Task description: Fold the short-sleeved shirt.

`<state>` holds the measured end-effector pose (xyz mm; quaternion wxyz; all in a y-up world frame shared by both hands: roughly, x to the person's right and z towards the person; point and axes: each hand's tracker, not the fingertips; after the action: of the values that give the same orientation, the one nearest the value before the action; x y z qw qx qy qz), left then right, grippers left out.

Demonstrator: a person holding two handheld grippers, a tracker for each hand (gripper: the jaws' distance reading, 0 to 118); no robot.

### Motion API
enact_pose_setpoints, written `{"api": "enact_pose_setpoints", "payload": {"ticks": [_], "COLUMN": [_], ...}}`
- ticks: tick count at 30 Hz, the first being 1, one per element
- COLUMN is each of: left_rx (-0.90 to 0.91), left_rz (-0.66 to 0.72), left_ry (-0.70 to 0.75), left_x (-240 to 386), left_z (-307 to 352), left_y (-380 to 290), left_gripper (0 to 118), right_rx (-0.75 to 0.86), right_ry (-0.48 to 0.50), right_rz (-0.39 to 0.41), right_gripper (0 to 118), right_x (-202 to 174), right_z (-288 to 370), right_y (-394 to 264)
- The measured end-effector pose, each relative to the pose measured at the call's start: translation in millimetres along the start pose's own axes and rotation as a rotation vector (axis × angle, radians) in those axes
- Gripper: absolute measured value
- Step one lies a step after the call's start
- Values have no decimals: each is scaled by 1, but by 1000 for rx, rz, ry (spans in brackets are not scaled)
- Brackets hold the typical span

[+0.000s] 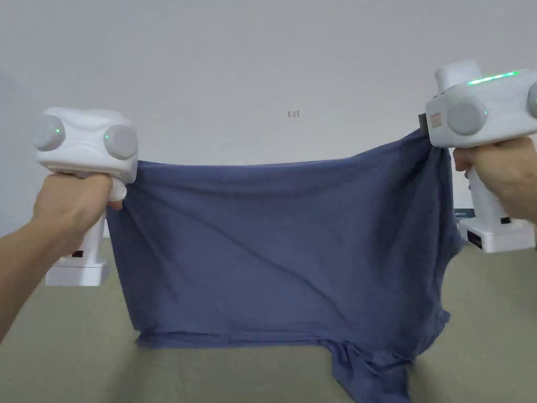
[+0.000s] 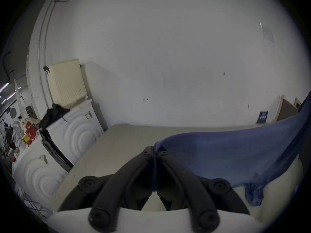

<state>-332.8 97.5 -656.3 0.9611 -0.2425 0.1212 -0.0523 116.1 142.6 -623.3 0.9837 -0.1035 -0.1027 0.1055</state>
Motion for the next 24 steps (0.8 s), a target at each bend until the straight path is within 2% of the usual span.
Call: {"api": "enact_pose_setpoints", "payload": {"ticks": [5,6,10,11,12,14,16,19,24], "left_rx": [-97,-113,-181,-200,-195,-220,-230,-255,-292], "left_rz": [-77,-97,-91,-109,-95,-58,-79,-97,-106], "left_ry": [-24,-25,-48,-55,-64,-99,-112,-136,-157], "left_x": [14,15,5,1,-4,-18,-29,-46,-80], "left_z": [-33,-36,-33,-28,-20,0,21,58,106], "left_y": [-102,-120,-188,-203,-216,-241,-263,-294,-341], "left_gripper": [4,4,4,4,4,4,4,4,4], "right_rx": [-177,-209,-278,-288,-307,-330,-350,-381,-434], "right_ry": [76,78,132,162,143,163,183,194,237], "right_rz": [-15,24,-37,-64,-59,-84,-102,-85,-123], "right_gripper": [0,0,0,0,0,0,0,0,0], "right_x": [-14,-18,-19,-17,-16,-10,-4,5,20], "right_z": [-3,2,37,50,60,87,115,157,242], "right_y": [-120,-141,-208,-222,-233,-256,-272,-294,-326]}}
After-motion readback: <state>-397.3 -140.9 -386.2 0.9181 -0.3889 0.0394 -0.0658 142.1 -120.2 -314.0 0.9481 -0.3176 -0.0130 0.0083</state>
